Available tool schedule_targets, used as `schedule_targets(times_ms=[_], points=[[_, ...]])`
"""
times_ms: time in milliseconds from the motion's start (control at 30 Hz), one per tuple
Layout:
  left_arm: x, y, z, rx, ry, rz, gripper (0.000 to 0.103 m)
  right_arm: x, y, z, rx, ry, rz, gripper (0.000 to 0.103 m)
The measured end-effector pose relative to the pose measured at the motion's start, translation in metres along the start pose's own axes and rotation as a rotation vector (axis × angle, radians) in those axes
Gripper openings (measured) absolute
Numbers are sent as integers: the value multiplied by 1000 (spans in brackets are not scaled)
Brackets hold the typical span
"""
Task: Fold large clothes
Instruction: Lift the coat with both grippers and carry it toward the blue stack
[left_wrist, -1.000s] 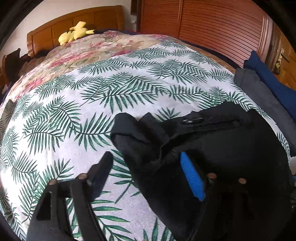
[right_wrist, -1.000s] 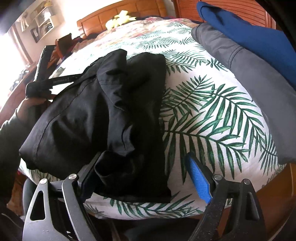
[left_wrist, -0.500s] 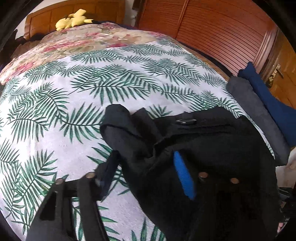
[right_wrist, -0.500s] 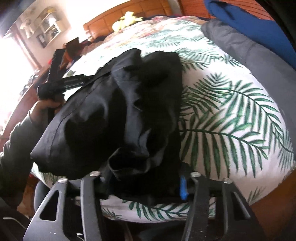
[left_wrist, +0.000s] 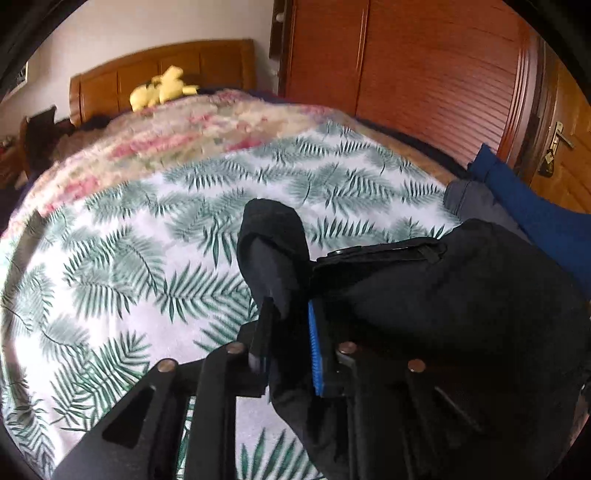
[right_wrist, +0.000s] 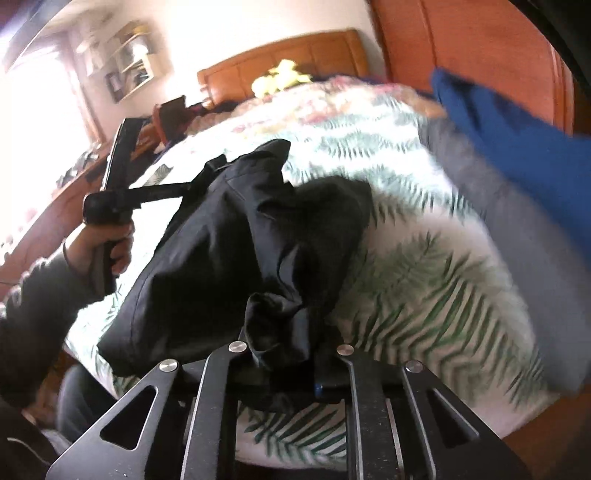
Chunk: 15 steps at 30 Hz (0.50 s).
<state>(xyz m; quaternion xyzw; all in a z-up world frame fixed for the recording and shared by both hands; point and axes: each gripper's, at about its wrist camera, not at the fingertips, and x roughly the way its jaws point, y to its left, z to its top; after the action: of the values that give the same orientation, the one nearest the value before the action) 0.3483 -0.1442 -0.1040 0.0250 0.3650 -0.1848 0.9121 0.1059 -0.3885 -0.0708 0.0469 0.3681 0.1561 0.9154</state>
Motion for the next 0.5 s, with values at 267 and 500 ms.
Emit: schedule_targets(times_ms=[267,500], points=[[-35,-67,66,46,-156,-34,9,-45,-35,46,-30,-164,-61,10],[-58,-135,133,86,-274,-138,9,-115,-73,101,-76,-304,-202,10]])
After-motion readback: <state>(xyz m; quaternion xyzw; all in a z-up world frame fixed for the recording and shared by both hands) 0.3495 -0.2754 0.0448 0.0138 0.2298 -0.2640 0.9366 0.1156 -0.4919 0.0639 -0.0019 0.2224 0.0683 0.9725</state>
